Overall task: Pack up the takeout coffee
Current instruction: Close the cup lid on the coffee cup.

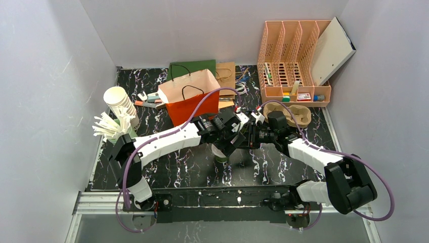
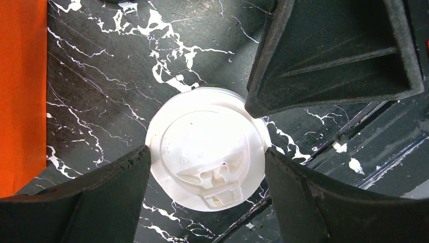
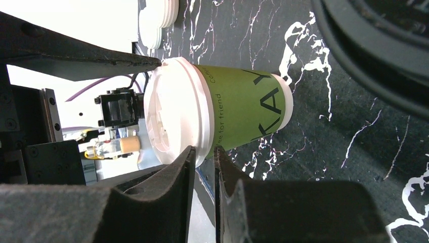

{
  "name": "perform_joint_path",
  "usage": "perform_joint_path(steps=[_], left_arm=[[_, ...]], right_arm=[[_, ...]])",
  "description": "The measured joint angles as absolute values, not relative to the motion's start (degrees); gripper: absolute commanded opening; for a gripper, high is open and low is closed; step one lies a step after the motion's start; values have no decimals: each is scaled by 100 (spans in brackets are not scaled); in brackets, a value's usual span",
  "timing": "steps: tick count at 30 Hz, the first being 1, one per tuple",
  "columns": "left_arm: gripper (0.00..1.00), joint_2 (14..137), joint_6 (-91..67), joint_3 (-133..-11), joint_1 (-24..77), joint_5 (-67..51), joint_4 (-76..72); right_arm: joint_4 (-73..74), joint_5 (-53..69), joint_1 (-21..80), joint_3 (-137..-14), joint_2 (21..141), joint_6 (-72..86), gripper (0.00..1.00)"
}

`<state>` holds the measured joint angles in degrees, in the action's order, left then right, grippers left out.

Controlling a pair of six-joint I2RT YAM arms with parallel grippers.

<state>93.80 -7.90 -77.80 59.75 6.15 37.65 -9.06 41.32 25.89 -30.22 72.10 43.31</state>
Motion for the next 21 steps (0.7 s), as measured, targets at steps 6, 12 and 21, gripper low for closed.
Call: perform_joint_path(steps=[6, 12, 21], left_arm=[[77, 9487, -1197, -7968, 5977, 858, 4023], [78, 9625, -2025, -8184, 5977, 1162, 4368], [87, 9998, -3299, -8678, 5951, 1568, 4888]], right_arm=[[-517, 3776, 2609, -3098, 6949, 4187, 33], [-78, 3157, 2611, -3085, 6075, 4095, 35], [-320, 2670, 2635, -1881, 4294, 4412, 44]])
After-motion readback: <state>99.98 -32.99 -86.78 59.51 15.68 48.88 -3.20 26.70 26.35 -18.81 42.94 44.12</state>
